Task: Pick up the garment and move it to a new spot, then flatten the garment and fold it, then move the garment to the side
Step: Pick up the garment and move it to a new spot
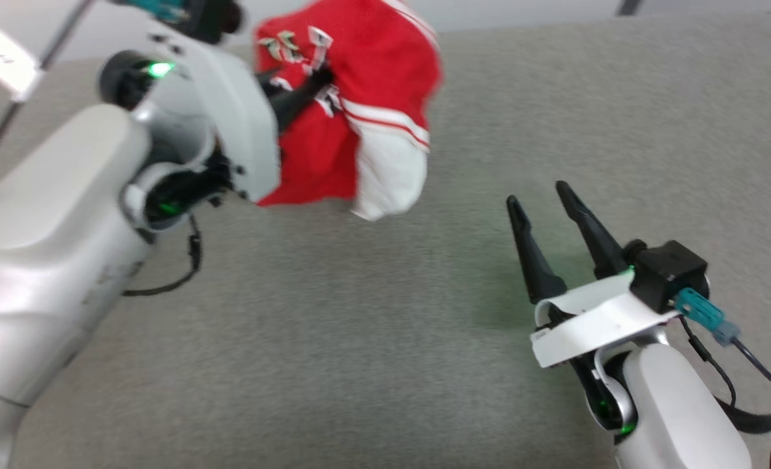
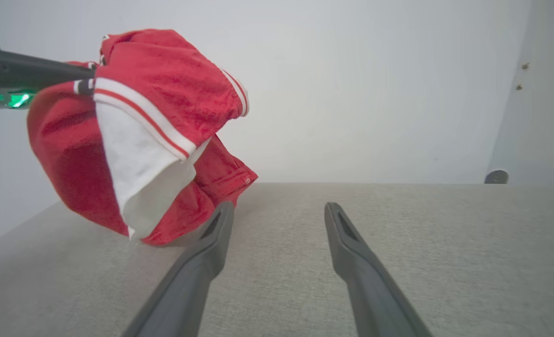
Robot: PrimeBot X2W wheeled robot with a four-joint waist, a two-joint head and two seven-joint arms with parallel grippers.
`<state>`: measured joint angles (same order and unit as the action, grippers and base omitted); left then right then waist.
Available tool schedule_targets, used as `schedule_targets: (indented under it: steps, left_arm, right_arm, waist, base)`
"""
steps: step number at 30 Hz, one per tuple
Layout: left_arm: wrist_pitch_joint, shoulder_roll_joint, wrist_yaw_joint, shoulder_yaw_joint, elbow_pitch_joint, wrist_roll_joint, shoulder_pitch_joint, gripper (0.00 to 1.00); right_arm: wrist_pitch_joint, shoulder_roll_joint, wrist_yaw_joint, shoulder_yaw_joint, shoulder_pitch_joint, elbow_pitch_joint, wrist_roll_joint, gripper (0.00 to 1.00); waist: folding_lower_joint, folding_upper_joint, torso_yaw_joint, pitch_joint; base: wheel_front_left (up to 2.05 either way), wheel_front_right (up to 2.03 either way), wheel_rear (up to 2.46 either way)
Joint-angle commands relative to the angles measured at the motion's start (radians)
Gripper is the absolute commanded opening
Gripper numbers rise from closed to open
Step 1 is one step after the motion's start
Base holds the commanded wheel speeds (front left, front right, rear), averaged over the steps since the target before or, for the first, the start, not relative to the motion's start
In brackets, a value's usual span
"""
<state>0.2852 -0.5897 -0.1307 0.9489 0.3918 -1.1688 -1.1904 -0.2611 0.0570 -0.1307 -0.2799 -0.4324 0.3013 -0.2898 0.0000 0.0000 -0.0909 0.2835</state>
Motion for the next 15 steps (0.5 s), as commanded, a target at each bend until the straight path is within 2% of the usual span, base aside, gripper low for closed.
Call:
schedule_targets:
  steps: [1,10,15]
  left_arm:
    - [0.011,0.009,0.001,0.014,0.000,0.016,-0.016,0.00]
    - [0.096,0.099,0.001,0.138,0.123,0.083,-0.059,0.00]
    - [0.133,0.103,0.001,0.210,0.206,0.097,-0.085,0.00]
  right_arm:
    - [-0.004,-0.001,0.000,0.012,0.023,-0.012,-0.005,1.00]
    - [-0.005,-0.007,0.000,0.051,0.037,-0.111,-0.091,1.00]
    - [-0.005,-0.007,0.000,0.036,0.043,-0.143,-0.141,1.00]
  waist:
    - [0.0000,0.0000,-0.079,0.041]
    - [0.0000,0.0000,-0.229,0.141]
    - [0.0000,0.0000,-0.302,0.185]
  base:
    - [0.00,0.00,0.00]
    - [0.00,0.00,0.00]
    - [0.00,0.00,0.00]
